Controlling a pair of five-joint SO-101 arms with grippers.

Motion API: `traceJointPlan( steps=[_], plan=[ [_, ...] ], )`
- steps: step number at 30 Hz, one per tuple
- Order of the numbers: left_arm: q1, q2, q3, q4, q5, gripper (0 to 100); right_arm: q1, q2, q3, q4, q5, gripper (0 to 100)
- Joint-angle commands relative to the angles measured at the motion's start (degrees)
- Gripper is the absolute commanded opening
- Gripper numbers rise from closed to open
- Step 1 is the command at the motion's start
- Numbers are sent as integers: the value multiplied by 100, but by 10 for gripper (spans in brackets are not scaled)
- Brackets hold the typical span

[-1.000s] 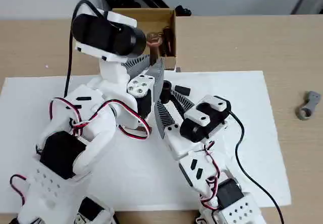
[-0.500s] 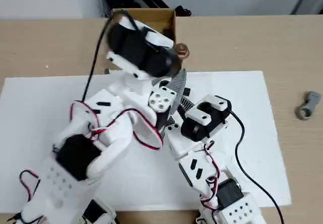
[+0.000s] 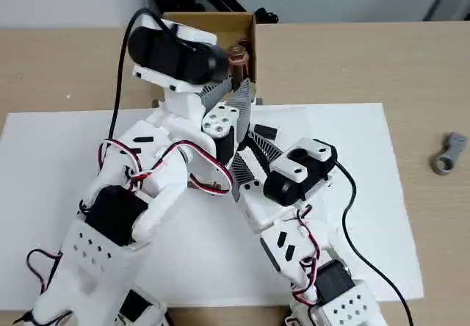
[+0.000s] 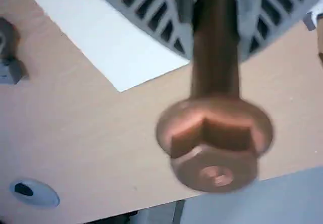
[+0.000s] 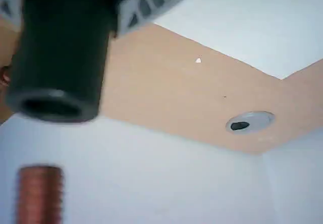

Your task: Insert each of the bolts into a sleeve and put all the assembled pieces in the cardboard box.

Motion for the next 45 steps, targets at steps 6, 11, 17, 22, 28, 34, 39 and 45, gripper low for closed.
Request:
traceJointPlan(
  steps=[6,11,17,22,28,34,39,45],
  plan=[
    [-9,-141,-40,-88,193,5,40,-48,-88,22,-53,4],
    [-26,-141,-31,193,193,5,48,-48,-88,22,-53,4],
    [-9,-97,-31,193,193,5,48,-48,-88,22,-53,4],
    [-9,-88,92,202,176,5,48,-48,-88,22,-53,4],
    [9,-97,215,193,185,5,48,-48,-88,22,-53,4],
    [18,-97,224,220,193,5,48,-48,-88,22,-53,4],
    [149,-88,295,220,202,5,48,-48,-88,22,-53,4],
    [273,-88,347,220,202,5,48,-48,-88,22,-53,4]
  ],
)
